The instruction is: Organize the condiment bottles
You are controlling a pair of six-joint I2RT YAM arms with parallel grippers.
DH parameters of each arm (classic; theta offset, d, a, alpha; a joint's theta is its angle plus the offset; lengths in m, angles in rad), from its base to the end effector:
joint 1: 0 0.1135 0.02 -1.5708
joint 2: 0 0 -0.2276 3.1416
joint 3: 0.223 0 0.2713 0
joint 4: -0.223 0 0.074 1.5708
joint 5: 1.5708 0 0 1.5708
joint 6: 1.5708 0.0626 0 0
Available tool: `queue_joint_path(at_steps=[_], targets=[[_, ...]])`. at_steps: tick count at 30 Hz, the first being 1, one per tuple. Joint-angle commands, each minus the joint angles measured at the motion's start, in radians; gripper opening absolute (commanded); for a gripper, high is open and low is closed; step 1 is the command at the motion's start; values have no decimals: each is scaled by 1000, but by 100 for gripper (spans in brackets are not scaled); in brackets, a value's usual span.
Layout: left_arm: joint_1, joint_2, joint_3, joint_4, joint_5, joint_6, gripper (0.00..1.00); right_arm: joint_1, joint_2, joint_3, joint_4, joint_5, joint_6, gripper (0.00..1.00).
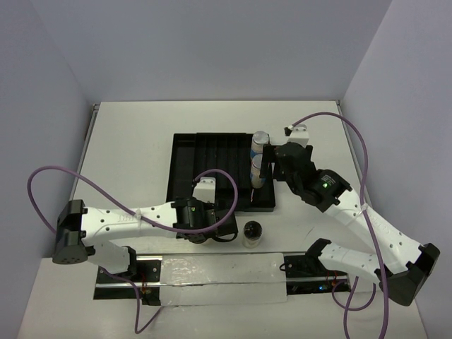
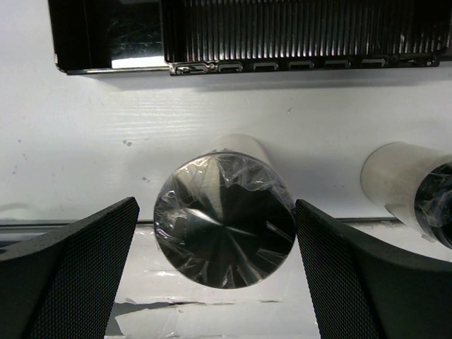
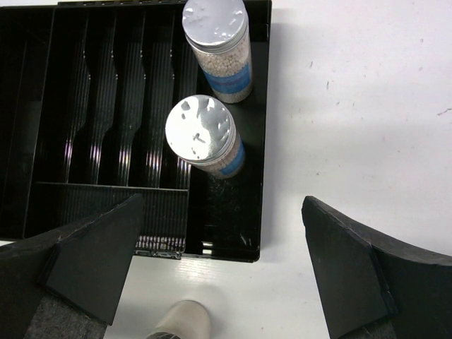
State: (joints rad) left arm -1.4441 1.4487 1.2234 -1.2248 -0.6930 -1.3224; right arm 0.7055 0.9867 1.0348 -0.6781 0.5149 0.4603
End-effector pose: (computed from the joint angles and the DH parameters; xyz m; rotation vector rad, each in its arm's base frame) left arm 0.0748 -0.2710 0.2175 0.0952 2.4381 0.0194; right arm 0.2177 0.1449 0.3003 0.0222 2.1116 0.1257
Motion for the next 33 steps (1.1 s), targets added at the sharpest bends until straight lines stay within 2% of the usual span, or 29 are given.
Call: queue_joint_path(at_steps=[1,13,19,22,24,26,27,33], targets=[[-2,2,-8,70,29,6,97,6,-11,-3,2,4,11,100],[17,-1,-39,111,20,6,93,6,-8,-10,5,2,11,100],[19,-3,-38,90,6,-13,74,6,-3,-10,10,1,12,100],[19,-5,-33,75,-8,-23,57,6,0,-10,12,-4,12,100],[19,-4,-17,34,-22,-40,38,6,-1,-10,14,-3,12,100],[19,-11,3,15,-31,-41,26,6,-2,-12,15,-4,14,100],[19,-20,23,-7,-37,-38,11,5,-2,-10,15,-4,14,100],[23,-92,147,-108,-70,1,10,5,-5,-8,21,0,14,100]])
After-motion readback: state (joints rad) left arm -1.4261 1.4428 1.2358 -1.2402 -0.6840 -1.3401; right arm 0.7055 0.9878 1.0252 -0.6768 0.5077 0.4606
